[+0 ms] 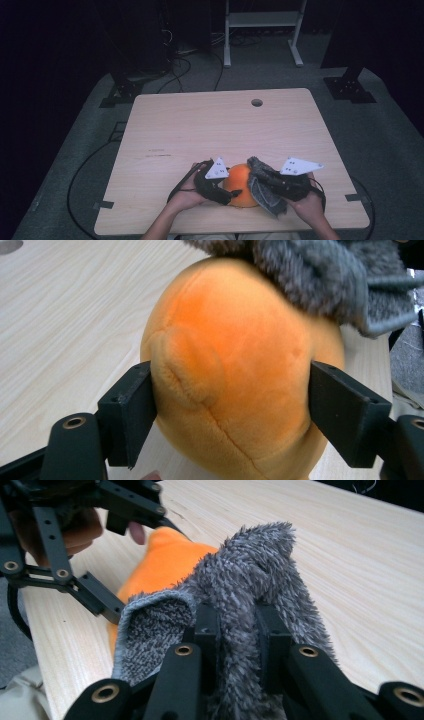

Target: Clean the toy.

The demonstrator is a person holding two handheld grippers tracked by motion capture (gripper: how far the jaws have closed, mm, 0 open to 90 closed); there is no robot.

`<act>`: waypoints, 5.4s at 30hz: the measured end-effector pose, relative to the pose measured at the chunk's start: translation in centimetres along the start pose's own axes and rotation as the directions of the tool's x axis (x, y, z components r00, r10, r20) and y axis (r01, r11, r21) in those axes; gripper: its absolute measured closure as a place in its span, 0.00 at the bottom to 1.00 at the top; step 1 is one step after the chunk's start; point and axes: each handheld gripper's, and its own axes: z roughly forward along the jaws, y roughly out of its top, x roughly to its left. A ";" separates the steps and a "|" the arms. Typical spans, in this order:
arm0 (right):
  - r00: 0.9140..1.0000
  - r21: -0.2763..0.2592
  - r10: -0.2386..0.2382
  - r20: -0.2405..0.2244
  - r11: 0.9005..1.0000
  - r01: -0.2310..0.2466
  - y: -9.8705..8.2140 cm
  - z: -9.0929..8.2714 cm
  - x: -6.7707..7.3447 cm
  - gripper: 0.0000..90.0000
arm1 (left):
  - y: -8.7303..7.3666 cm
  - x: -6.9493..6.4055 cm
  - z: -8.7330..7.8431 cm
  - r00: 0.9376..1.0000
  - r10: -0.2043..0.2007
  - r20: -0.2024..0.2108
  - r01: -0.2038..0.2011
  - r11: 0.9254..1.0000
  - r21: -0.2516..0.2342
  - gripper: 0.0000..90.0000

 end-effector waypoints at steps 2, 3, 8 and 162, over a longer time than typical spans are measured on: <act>1.000 0.006 0.019 0.005 1.000 -0.019 -0.4 -0.1 -0.7 0.83 | -0.3 0.2 0.0 1.000 -0.023 -0.003 0.023 1.000 -0.002 0.26; 0.999 0.011 0.031 0.013 0.999 -0.031 -0.6 -0.1 -1.1 0.83 | -0.4 0.4 0.0 0.999 -0.032 -0.003 0.032 0.999 0.004 0.26; 0.998 0.028 0.060 0.035 0.998 -0.061 -0.9 -0.4 -1.9 0.83 | -0.8 0.9 0.0 0.997 -0.071 -0.006 0.072 0.997 0.018 0.26; 1.000 0.041 0.007 0.027 0.999 -0.008 -0.8 0.5 0.2 0.84 | -0.5 -0.3 1.4 0.997 -0.058 -0.054 0.054 0.996 -0.078 0.07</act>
